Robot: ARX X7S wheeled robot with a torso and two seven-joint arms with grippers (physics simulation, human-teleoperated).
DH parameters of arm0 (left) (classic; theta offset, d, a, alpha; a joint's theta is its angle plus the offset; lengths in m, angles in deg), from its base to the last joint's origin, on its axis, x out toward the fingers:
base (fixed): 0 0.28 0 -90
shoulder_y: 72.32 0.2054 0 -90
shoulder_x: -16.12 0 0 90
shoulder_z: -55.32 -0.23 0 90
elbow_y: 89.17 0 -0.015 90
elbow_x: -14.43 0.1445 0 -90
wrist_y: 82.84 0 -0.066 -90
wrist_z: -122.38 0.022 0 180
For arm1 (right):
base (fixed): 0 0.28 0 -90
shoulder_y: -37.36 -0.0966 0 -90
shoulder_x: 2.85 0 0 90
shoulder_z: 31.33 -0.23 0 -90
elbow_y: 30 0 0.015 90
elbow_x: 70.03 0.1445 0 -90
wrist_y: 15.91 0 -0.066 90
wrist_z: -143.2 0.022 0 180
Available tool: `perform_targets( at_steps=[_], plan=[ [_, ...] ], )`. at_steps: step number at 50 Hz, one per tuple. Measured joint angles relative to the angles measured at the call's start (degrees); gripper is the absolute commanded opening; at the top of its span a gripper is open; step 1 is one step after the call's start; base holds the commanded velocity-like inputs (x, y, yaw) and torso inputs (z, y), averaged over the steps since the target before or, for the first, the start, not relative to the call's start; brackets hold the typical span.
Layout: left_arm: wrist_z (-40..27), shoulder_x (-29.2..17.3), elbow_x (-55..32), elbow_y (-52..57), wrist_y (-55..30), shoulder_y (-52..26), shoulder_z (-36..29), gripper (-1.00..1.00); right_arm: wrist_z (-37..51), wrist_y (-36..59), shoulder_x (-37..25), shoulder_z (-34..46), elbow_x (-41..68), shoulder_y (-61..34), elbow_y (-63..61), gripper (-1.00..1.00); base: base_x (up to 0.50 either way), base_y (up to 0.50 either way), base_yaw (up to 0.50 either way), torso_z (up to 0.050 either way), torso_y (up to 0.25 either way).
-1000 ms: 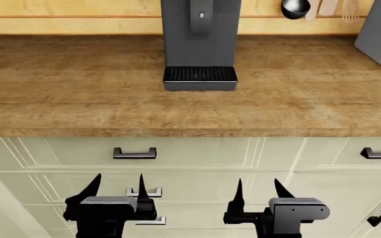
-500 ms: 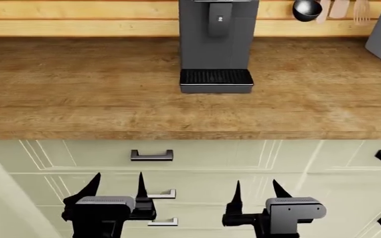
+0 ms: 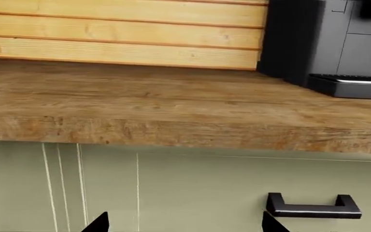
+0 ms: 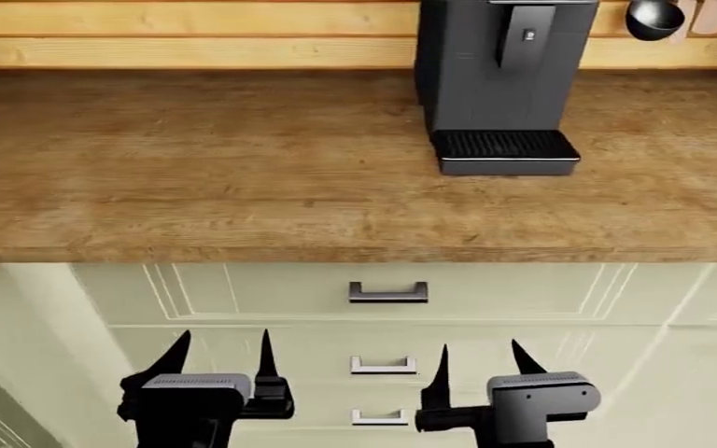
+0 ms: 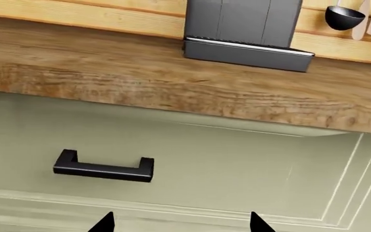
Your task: Pick the mug from the cabinet, place it under the coffee machine dispenser, and press the start button.
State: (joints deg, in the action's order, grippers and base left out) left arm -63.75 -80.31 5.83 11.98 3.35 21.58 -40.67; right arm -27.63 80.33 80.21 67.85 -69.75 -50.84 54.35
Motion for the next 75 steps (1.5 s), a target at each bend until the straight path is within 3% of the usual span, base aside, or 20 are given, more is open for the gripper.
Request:
perform_targets(
  at_steps=[29,34,38,41,45,50,55,60,75],
  plan=[
    [-2.0,-1.7,-0.2,0.3,0.8,0.0,-1.8,1.0,1.7,2.2,-1.2,1.8,0.2,0.0,-1.9,1.0,0.0,0.44,0.0,0.0,0.0],
    [-2.8,-2.6,0.0,5.0,-3.1,-5.3,-1.5,1.0,1.4,10.8,-2.5,1.2,-0.4,-2.7,-12.9,1.0,0.0,0.0,0.0,0.0,0.0],
    [-3.5,-3.1,1.5,4.0,-8.9,-19.7,-2.1,1.0,-3.5,27.5,-3.8,0.2,-3.3,-15.4,-25.3,1.0,0.0,0.0,0.0,0.0,0.0],
    [-5.0,-2.5,4.8,-4.4,-6.0,-34.9,-4.6,1.0,-9.3,40.4,-4.2,0.8,-8.2,-29.8,-25.4,1.0,0.0,0.0,0.0,0.0,0.0],
    [-9.1,-1.5,9.3,-21.8,0.6,-52.6,-9.1,1.0,-13.7,45.4,-3.8,0.9,-10.8,-53.3,-15.2,1.0,0.0,0.0,0.0,0.0,0.0],
    [-12.0,-1.1,10.8,-46.6,3.3,-65.8,-13.4,1.0,-15.7,43.6,-2.4,-1.6,-11.4,-84.8,7.6,1.0,0.0,0.0,0.0,0.0,0.0],
    [-13.2,-1.1,10.4,-62.2,3.6,-73.5,-16.0,1.0,-17.7,42.5,-1.5,-4.7,-10.3,-105.5,26.8,1.0,0.0,0.0,0.0,0.0,0.0],
    [-13.7,-1.1,9.7,-71.6,3.3,-78.2,-17.6,1.0,-19.0,42.2,-1.0,-6.5,-8.1,-117.9,39.7,1.0,0.0,0.0,0.0,0.0,0.0],
    [-13.6,-1.3,8.6,-82.9,2.1,-84.3,-18.6,1.0,-22.5,40.1,0.1,-6.6,-8.1,-132.7,58.4,1.0,0.0,0.33,0.0,0.0,0.0]
  ],
)
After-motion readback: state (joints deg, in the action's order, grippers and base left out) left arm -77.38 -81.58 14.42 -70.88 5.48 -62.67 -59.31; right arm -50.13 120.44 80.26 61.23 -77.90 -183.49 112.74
